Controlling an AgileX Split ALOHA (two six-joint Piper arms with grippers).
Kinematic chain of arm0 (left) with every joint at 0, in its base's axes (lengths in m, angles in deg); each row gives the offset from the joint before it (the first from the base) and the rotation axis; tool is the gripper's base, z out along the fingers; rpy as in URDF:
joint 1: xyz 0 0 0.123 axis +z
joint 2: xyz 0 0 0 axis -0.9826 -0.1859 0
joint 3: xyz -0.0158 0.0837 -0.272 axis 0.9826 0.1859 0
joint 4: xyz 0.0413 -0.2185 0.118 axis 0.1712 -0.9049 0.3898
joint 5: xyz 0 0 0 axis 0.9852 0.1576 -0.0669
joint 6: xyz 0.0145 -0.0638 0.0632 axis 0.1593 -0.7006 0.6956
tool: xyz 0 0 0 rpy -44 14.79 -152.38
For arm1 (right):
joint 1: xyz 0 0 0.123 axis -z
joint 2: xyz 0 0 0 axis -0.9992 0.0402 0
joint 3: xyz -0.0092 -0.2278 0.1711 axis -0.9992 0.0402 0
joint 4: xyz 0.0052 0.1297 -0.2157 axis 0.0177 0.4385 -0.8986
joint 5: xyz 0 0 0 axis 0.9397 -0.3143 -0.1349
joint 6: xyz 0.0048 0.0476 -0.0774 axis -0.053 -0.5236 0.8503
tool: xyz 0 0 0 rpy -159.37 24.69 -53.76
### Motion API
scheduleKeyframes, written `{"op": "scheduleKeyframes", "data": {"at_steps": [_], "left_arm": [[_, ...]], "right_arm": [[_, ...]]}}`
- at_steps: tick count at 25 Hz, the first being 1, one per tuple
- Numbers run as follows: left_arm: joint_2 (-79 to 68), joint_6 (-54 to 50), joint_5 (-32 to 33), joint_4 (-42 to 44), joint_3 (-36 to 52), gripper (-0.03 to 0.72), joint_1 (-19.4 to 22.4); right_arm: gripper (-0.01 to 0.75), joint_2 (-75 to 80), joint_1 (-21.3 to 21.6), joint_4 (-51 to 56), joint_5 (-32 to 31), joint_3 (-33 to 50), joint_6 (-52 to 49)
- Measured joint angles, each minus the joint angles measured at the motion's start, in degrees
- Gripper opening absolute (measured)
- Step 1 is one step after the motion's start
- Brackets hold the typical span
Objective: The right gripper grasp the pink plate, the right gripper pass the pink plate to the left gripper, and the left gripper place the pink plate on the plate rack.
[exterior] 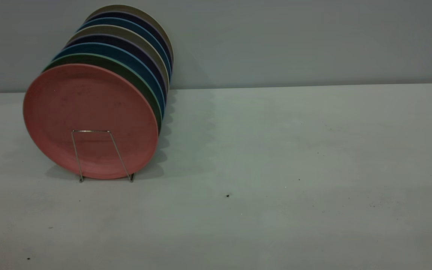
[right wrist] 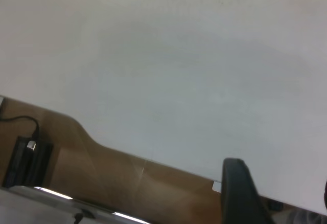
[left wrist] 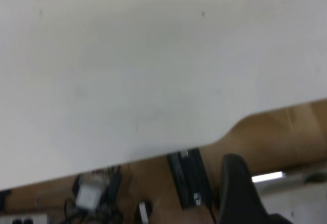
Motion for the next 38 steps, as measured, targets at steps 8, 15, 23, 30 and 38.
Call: {"op": "scheduleKeyframes", "data": {"at_steps": [8,15,23,30,38], "left_arm": [[10.4,0.0,0.2,0.0,0.0,0.445,0.0],[16.5,0.0,0.5,0.0,0.0,0.445,0.0],[21.1,0.0,1.0,0.0,0.0,0.445,0.5],[21.1,0.0,1.1,0.0,0.0,0.445,0.5],[21.1,0.0,1.1,0.0,0.0,0.445,0.5]], "right_arm": [[0.413,-4.7,1.8,0.3,0.0,0.0,0.0],[0.413,-17.3,9.4,0.3,-0.8,-0.1,0.0],[0.413,-17.5,9.8,0.3,-1.0,-0.1,0.0],[0.413,-17.5,9.8,0.3,-1.0,-0.1,0.0],[0.413,-17.5,9.8,0.3,-1.0,-0.1,0.0]]}}
